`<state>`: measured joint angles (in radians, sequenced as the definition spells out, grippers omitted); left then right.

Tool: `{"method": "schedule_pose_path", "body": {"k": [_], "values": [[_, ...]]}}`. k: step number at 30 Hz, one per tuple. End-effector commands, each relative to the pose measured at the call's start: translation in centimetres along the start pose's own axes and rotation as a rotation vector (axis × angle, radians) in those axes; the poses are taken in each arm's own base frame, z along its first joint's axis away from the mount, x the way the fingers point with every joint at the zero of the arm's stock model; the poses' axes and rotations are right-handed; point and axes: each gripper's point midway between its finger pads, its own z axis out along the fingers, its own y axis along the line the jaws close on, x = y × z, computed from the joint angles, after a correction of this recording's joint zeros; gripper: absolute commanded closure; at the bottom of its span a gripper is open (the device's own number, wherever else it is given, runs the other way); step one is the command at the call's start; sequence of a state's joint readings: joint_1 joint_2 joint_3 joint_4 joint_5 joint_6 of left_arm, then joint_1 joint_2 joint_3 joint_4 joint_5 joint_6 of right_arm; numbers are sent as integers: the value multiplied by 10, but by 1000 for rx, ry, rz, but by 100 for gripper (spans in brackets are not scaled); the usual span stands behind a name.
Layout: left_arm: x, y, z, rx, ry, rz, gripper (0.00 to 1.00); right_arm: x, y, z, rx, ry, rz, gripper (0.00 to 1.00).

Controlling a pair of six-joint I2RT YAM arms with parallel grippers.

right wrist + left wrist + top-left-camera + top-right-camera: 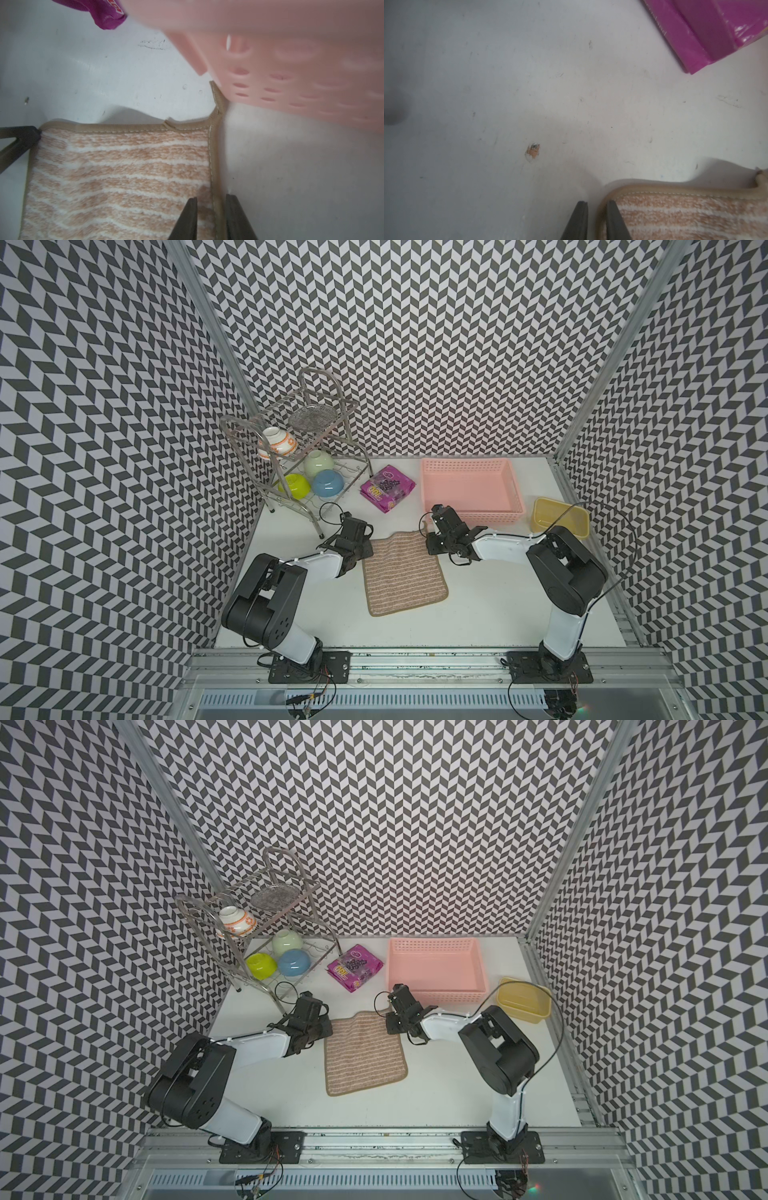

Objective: Fold the square dishcloth
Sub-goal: Smooth out the cleaning item at the center of the board.

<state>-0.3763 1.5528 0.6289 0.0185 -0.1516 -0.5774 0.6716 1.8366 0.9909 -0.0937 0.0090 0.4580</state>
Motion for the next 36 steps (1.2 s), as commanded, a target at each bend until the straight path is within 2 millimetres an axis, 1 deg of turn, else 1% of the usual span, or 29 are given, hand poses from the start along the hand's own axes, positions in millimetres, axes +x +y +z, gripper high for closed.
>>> {"method": "schedule_pose_path", "body": {"k": [1,4,6,8,11,13,15,18,22,27,31,34,36], "values": [[-3,-7,2,36,-9,-4,84,28,-22,-11,75,39,67,78],[-1,-10,4,53,2,-7,92,37,-29,-20,83,33,99,80],[1,-11,6,64,11,-12,93,43,-33,-25,87,36,109,83],[4,-12,7,66,20,-16,93,51,-35,-28,83,49,116,84],[7,-10,9,62,26,-24,93,59,-32,-32,50,59,113,82],[9,-8,8,53,26,-26,93,57,-24,-36,26,46,86,78],[8,-6,7,45,21,-33,93,48,-14,-43,11,18,44,72],[7,-3,5,32,13,-41,94,34,-3,-47,31,-14,-4,69],[5,-1,1,22,0,-45,98,16,5,-40,58,-38,-46,69],[7,1,3,19,6,-46,99,3,7,-21,99,-38,-85,69],[7,1,4,19,7,-48,99,10,2,-5,128,-3,-91,70],[7,0,4,20,6,-47,99,21,-7,2,161,25,-81,76],[7,1,4,19,7,-45,99,29,-16,3,200,44,-68,80]]}}
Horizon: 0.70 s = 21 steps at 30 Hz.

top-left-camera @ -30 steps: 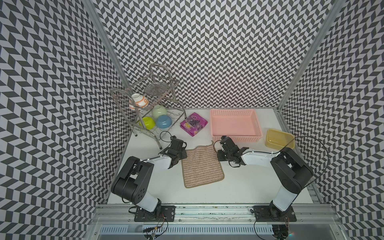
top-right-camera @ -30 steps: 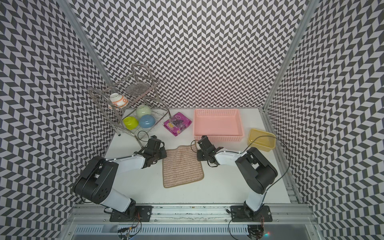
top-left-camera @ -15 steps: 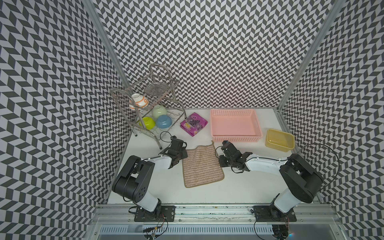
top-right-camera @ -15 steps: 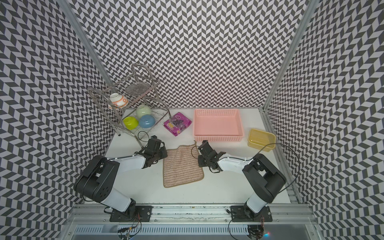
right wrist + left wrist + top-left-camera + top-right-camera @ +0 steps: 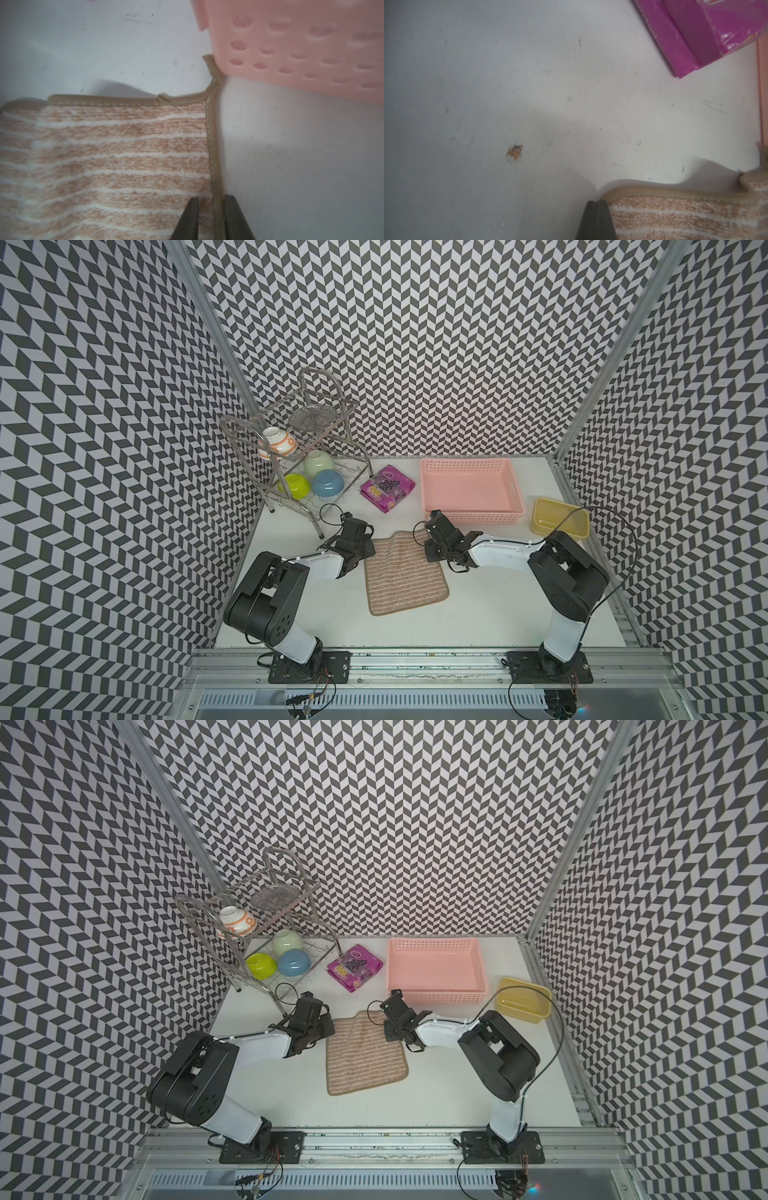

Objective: Fold the square dishcloth
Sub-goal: Smooth out the cleaning item at the center of the board.

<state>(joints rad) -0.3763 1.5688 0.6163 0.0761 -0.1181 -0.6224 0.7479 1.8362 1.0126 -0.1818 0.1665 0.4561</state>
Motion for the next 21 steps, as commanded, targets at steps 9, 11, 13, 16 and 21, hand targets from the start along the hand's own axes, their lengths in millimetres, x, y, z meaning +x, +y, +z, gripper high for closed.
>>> {"method": "schedule_pose_path", "body": {"k": [9,11,13,16,21], "values": [[8,0,1,15,18,7,100,59,-44,-7,125,95,98,96],[9,-3,1,26,20,11,100,67,-48,-11,126,104,119,98],[11,-6,2,33,26,18,100,72,-51,-17,122,105,135,98],[15,-15,4,64,35,26,100,76,-55,-23,124,99,145,98],[16,-46,5,151,38,51,100,64,-68,-29,140,70,159,93]]}}
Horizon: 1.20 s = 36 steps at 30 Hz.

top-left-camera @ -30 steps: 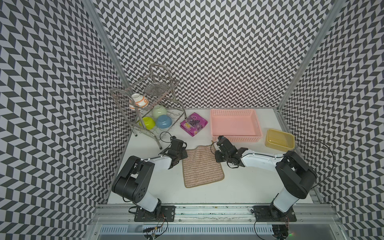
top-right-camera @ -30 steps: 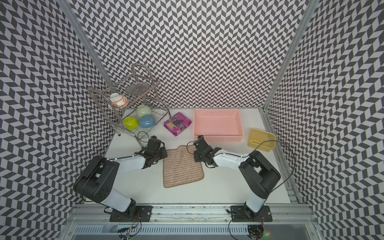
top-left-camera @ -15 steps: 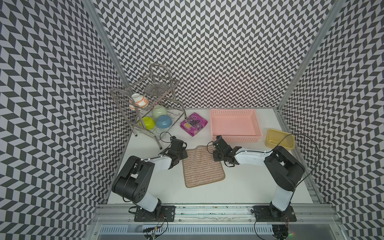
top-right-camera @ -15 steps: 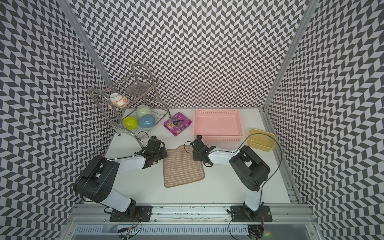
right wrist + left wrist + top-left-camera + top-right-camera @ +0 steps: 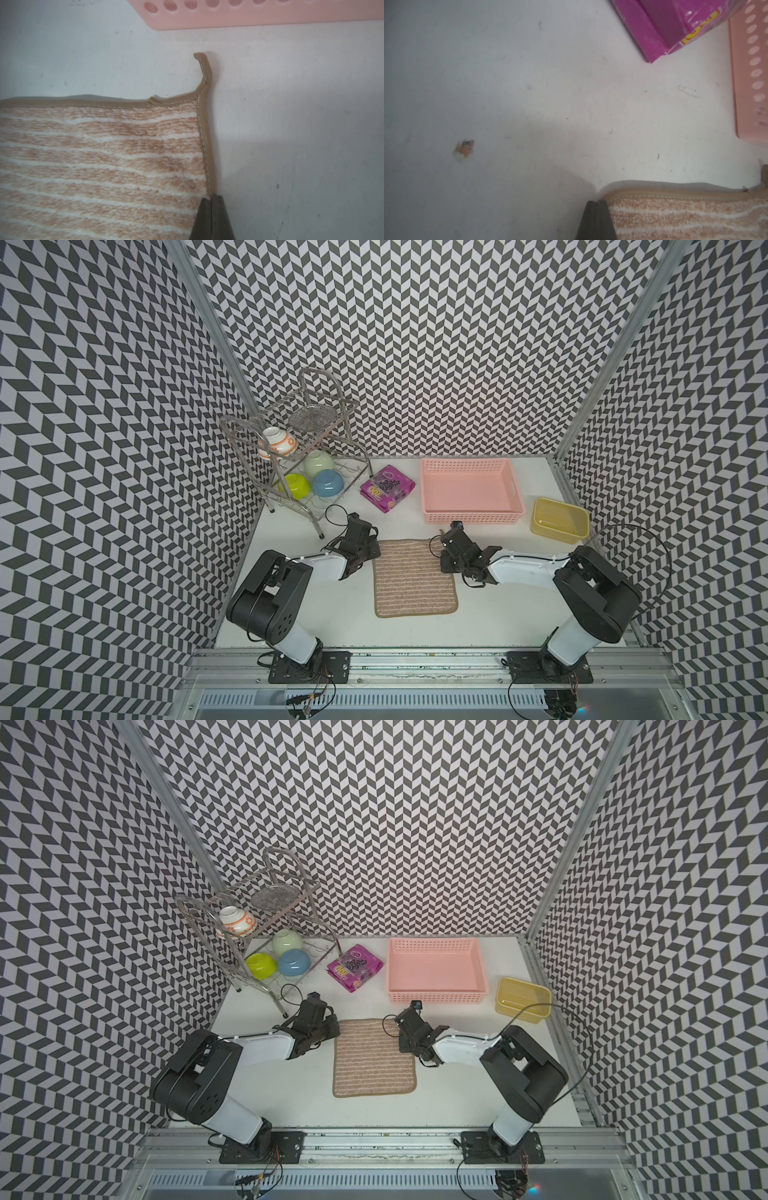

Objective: Fold the square dishcloth
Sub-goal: Smooth out the cleaning item at the center of the board, then fold the cleaning item at the center of the board.

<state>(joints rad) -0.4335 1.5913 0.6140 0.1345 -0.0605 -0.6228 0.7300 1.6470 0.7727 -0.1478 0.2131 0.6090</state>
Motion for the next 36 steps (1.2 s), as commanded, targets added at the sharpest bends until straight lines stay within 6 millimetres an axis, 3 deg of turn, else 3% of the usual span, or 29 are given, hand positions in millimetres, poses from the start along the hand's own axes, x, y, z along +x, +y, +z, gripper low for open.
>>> {"method": "schedule_pose_path", "body": {"k": [1,7,13,17,23,36], "values": [[1,-23,5,75,13,15,100,18,-31,-1,86,68,-7,91],[-7,-59,2,180,-3,41,100,-2,-42,-10,88,27,19,81],[-21,-67,0,184,-30,47,85,-39,-52,-29,74,-68,66,68],[-24,-66,1,165,-37,45,76,-69,-46,-33,31,-127,72,65],[-21,-61,3,137,-16,89,64,-92,-37,-16,21,-144,64,62],[-1,-51,14,86,99,217,62,-104,-29,25,33,-134,48,62]]}}
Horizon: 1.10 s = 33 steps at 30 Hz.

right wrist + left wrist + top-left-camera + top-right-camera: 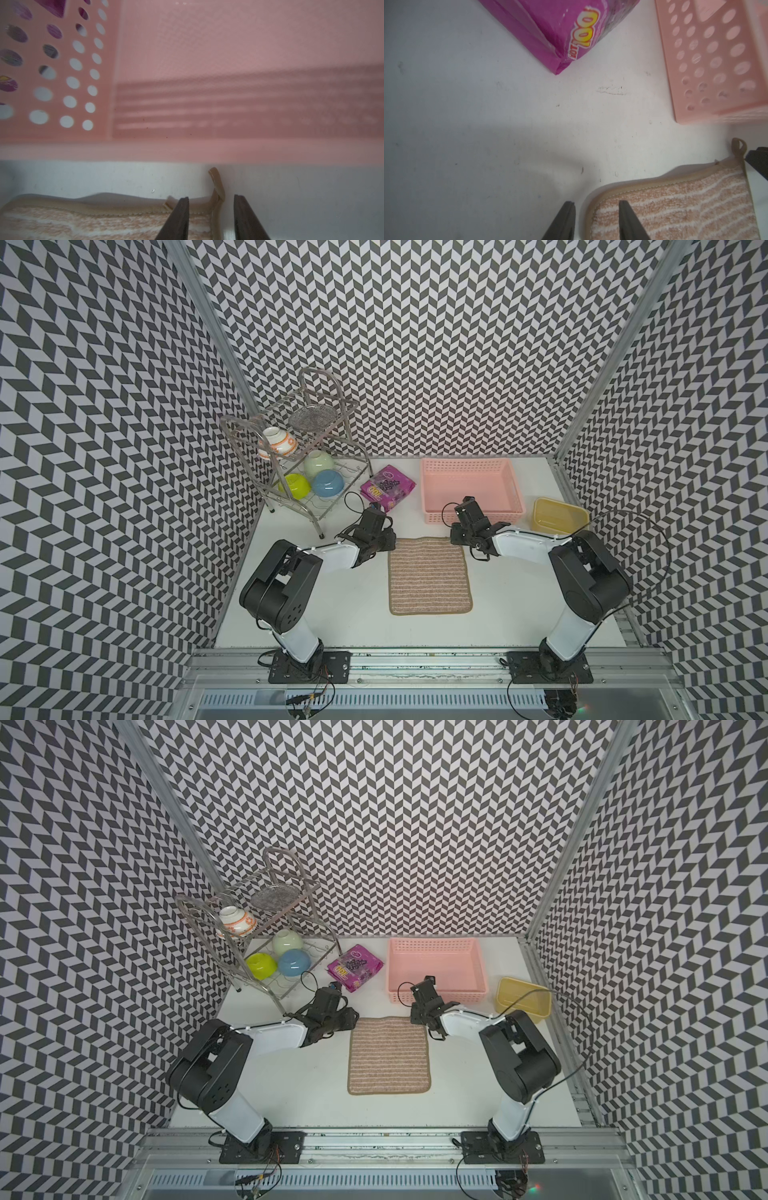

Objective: Fold the square dishcloth
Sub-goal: Fold the cleaning item at the center of the board.

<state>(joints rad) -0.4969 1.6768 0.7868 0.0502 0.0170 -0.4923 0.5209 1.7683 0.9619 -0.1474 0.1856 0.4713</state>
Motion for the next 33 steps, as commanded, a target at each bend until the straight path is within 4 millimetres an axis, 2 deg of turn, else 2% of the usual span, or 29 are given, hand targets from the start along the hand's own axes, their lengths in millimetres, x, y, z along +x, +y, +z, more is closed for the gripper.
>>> {"method": "schedule_pose_path", "body": {"k": [1,12,15,19,21,26,30,33], "values": [[8,3,5,-17,48,40,62,-21,9,5,-17,-59,3,62],[16,3,15,-11,81,42,70,-16,0,17,38,-54,30,64],[18,2,14,-3,87,45,70,-13,-2,17,40,-51,36,65],[20,1,9,6,90,53,62,-10,-3,18,38,-49,39,68],[21,2,6,3,92,56,61,-9,-4,19,39,-49,39,70],[24,8,3,-33,100,64,65,-9,-4,18,41,-51,40,80],[29,8,7,-36,116,73,68,-11,-4,17,37,-56,42,81],[32,8,7,-39,126,83,68,-11,-4,17,38,-54,42,81]]}}
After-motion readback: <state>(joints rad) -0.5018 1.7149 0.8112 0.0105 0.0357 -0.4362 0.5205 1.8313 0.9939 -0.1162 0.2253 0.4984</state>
